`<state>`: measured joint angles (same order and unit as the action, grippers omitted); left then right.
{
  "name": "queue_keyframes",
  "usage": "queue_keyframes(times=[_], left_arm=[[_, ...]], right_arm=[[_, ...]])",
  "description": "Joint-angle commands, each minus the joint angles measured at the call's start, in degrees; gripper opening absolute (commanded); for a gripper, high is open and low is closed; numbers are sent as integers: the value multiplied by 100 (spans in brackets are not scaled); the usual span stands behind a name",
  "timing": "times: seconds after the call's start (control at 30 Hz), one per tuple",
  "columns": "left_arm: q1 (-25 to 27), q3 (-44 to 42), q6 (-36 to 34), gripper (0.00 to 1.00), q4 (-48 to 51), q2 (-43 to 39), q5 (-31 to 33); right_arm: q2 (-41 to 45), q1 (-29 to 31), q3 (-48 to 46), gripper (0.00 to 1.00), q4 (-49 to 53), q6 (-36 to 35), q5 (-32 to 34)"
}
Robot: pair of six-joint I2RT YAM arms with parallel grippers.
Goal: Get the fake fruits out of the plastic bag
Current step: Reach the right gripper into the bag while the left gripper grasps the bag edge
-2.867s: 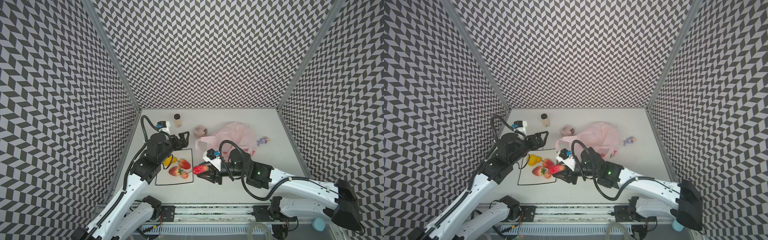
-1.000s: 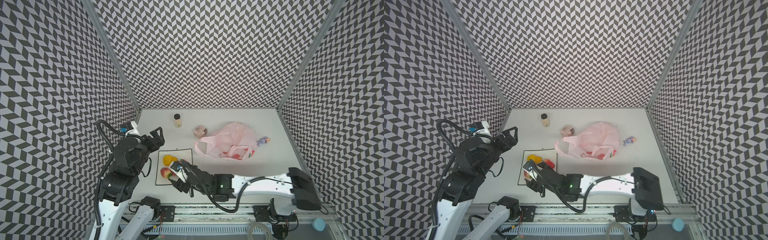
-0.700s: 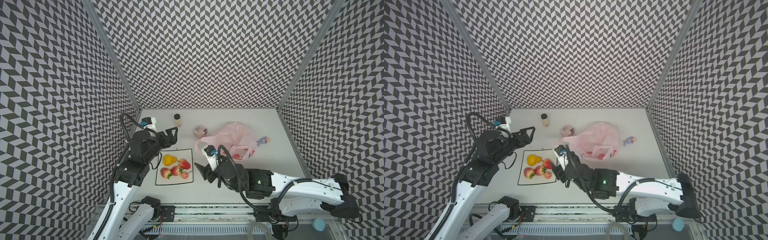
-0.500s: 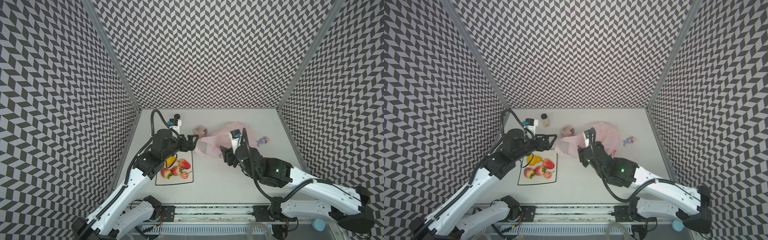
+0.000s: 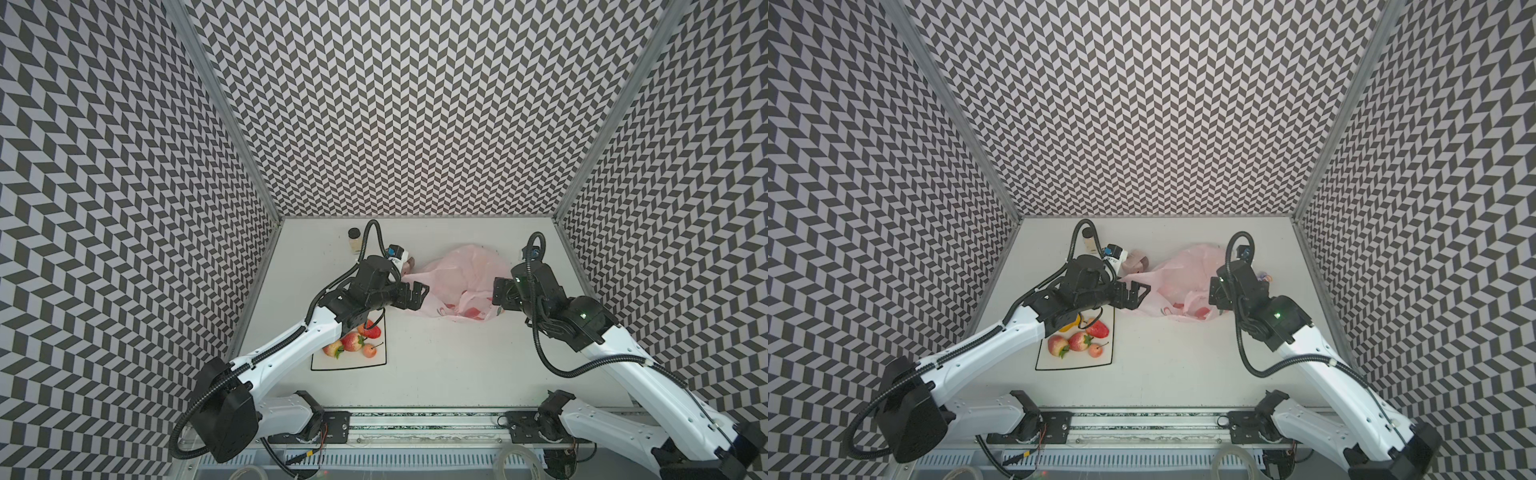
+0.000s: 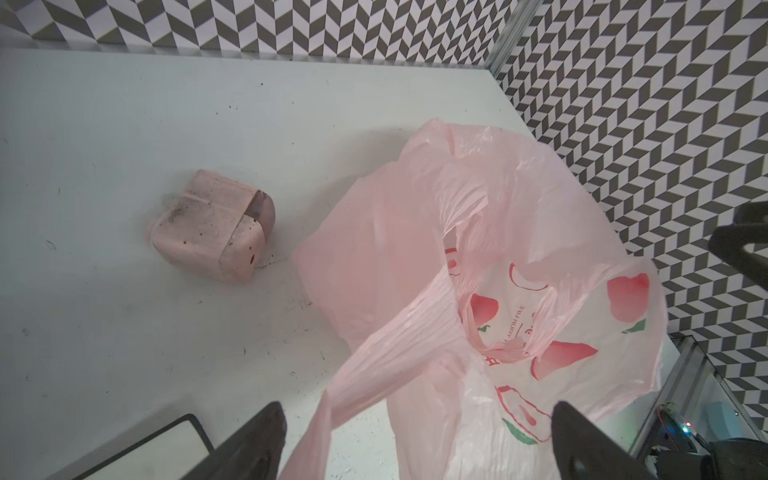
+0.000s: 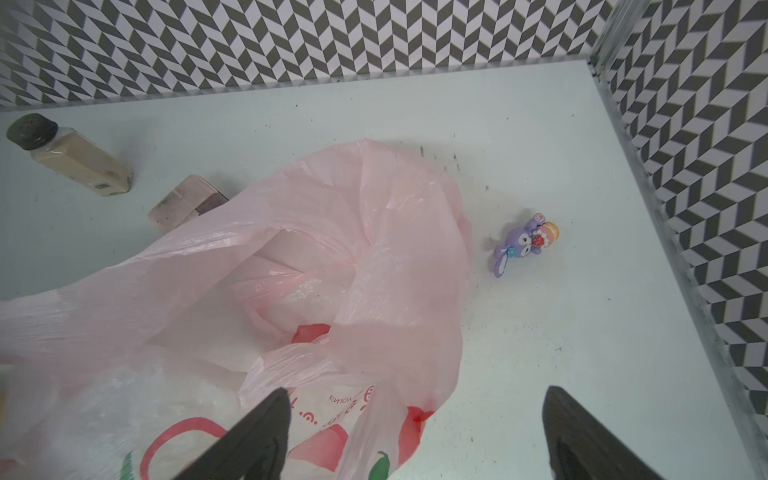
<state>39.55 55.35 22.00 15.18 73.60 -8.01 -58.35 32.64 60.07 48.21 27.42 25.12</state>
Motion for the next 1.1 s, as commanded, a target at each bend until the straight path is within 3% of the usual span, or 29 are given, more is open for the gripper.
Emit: queue_keyframes(times=[0.0,0.1,0.2,0.47,0.63,0.7,0.97,1.07], left_arm=[[38,-56,-33,97,-52,5,23],[11,-448,243,88,-496,55,-231],[29,-657,599,75,-945,189,-523],[67,-726,894,24,-1554,547,-775],[68,-706,856,1,-1625,653,-845],[63,-729,867,0,-1669,660,-826],[57,-887,931,0,-1883,848,-825],[62,-944,956,0,-2002,932,-851]], right_arm=[[-160,-273,-298,95,-759,-13,-728],[-331,-612,-681,95,-1169,-6,-1120],[-419,-912,-1091,87,-1655,31,-1441],[-518,-1343,-1492,34,-2485,-67,-1876],[-433,-1372,-1340,6,-2738,-174,-2176],[-397,-1373,-1189,0,-2770,-271,-2401],[-264,-1270,-357,0,-3326,-671,-3970],[-309,-725,-152,0,-3668,-958,-3999]])
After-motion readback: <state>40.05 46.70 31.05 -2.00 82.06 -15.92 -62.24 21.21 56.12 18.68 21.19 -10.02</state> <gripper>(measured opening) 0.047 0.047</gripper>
